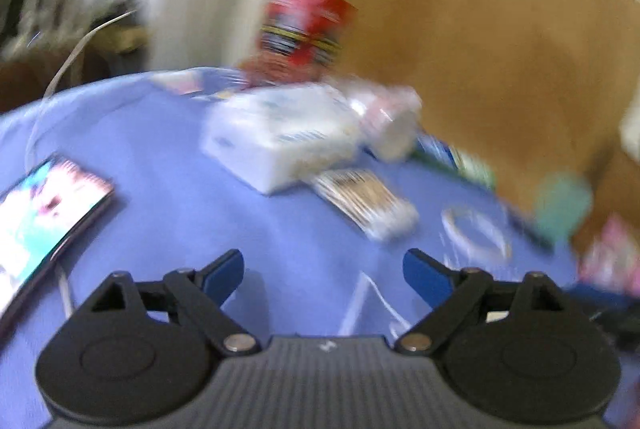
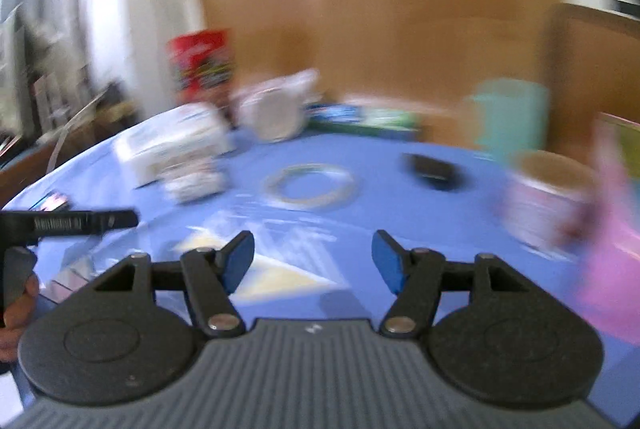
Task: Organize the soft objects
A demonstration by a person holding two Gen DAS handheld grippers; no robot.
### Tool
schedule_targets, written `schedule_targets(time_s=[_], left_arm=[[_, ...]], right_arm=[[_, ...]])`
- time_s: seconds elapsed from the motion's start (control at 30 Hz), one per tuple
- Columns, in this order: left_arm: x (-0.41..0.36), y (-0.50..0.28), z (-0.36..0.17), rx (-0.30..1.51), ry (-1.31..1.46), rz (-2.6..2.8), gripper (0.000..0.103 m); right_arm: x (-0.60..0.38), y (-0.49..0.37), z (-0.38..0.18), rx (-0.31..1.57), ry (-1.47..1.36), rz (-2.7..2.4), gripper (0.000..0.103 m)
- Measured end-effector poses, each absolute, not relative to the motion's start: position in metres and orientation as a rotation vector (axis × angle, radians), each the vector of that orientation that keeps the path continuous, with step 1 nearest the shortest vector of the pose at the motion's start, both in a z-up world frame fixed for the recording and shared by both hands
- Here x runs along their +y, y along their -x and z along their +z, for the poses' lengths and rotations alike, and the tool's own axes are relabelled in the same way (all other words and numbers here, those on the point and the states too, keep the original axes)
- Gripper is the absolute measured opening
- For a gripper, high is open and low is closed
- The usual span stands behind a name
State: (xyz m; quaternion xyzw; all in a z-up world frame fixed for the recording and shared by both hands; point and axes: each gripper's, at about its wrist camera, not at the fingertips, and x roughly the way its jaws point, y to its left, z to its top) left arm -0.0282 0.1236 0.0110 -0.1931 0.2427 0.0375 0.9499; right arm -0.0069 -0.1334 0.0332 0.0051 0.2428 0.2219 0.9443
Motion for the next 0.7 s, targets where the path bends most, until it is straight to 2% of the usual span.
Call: schedule_targets(time_s=[0.1, 0.33, 0.4, 0.43, 0.53, 0.7], left_arm=[[0.132, 0.038, 0.012, 0.417, 0.451, 0.107, 0.090], [0.135, 0.045, 0.014, 0.362, 0.462, 0.101, 0.090], [0.135, 0.042, 0.014, 0.374, 0.467, 0.094, 0.090], [0.133, 0.042, 0.013, 0.377, 0.466, 0.095, 0.090], [0.129, 0.043, 0.014, 0.375, 0.438, 0.099, 0.092], [0.118, 0.043, 0.016, 0.372, 0.369, 0.094, 0.098]], right_arm=[[-0.084, -0.033, 0.032, 0.525, 0.055, 0.608, 0.068], [-0.016, -0.104, 0.015, 0.660, 0.130, 0.669, 0.082], [-0.013, -0.106, 0.015, 0.654, 0.117, 0.662, 0.076], [-0.013, -0.103, 0.015, 0.642, 0.133, 0.645, 0.060], [-0.020, -0.090, 0.016, 0.635, 0.135, 0.623, 0.056], [-0.062, -0.045, 0.016, 0.624, 0.184, 0.621, 0.055]])
